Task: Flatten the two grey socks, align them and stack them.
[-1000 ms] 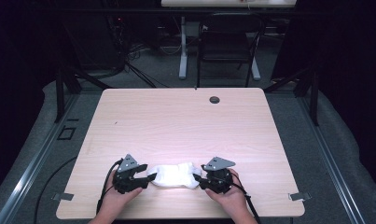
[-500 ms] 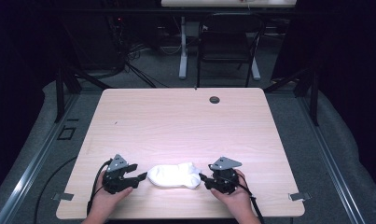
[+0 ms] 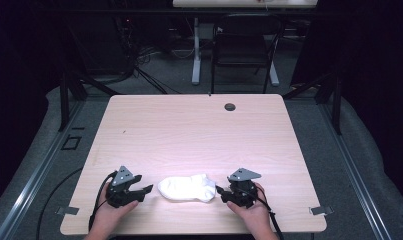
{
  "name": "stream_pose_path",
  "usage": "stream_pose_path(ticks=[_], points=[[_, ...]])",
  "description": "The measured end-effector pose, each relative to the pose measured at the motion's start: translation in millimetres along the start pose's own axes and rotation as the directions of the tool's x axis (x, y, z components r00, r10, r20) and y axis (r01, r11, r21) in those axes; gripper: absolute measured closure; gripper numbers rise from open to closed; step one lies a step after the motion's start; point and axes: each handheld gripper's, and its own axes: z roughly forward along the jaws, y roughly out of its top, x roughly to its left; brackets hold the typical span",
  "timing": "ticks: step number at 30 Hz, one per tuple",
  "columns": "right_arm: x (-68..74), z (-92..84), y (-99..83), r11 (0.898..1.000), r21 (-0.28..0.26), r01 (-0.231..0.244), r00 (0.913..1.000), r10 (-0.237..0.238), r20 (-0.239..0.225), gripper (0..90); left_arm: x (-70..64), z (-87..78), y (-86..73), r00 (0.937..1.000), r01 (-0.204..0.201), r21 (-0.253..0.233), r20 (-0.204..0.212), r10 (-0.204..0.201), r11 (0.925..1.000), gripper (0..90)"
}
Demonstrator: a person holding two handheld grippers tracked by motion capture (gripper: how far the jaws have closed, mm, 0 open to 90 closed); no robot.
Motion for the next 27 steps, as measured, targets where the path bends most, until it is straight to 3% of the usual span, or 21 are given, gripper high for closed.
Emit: stream_pose_path(ticks=[6, 15, 27], points=[[-1.3, 2.9, -1.5, 1.000, -0.008, -0.011, 0.9991, 0.012, 0.040, 42.5, 2.8, 4.0, 0.1, 0.9998, 0.002, 0.007, -0.019, -0.002, 1.0000, 38.9], [-11.4, 4.2, -2.9, 0.998, 0.010, -0.054, 0.9971, 0.053, 0.055, 39.8, 2.4, 6.8, 0.4, 0.9996, 0.011, 0.006, -0.027, -0.011, 0.9999, 36.1], [-14.6, 2.5, -3.3, 0.997, 0.001, -0.072, 0.9960, 0.072, 0.052, 39.7, 4.7, 8.2, 1.8, 0.9988, 0.032, 0.010, -0.038, -0.032, 0.9994, 33.1]])
